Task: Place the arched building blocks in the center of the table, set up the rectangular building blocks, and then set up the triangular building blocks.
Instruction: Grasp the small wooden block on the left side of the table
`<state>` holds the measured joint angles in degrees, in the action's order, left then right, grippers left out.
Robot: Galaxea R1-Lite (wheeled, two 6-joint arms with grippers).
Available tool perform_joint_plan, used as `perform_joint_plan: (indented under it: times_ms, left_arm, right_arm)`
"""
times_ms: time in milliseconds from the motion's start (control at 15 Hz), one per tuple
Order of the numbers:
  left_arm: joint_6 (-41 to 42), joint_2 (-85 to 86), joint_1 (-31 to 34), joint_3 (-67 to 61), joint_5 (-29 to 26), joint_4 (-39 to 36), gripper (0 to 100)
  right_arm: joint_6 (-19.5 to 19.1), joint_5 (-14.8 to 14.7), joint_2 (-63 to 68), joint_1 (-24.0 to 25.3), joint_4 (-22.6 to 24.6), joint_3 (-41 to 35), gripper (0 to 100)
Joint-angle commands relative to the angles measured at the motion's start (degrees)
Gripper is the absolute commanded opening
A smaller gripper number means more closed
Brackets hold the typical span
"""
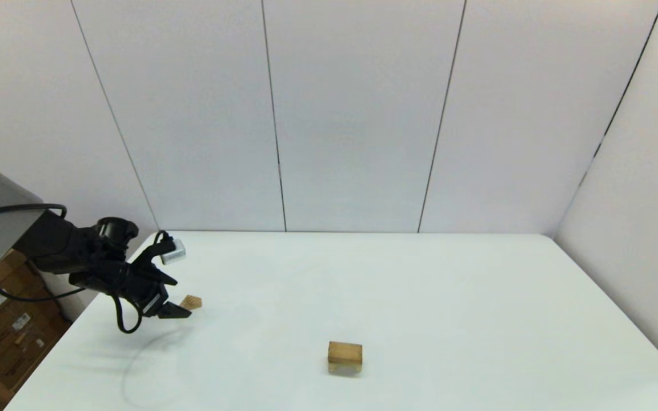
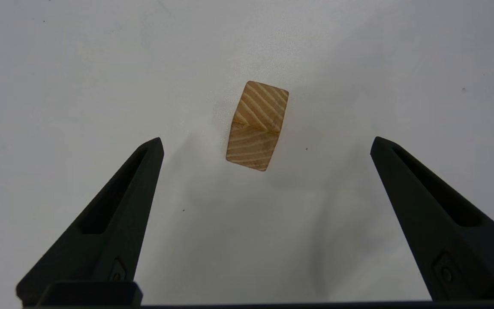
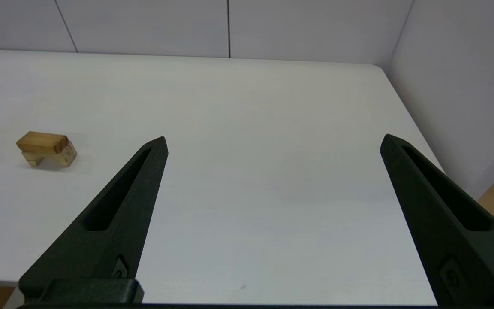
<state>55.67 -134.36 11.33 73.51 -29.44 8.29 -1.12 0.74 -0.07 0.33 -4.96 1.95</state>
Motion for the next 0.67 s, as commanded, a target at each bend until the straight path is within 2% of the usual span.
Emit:
perform_joint_plan:
  times_ms: [67,667]
  left_arm:
    - [0.31,-1.51,0.01,0.32,-0.18,-0.03,100]
    - [0.14,-3.89,-0.6,3.4,-0.18,-0.03,100]
  right_arm:
    - [-0.02,0.05,-0.01,0.02,-0.05,-0.02,100]
    - [-0.02,0.05,-0.01,0.02,-0.05,-0.02,100]
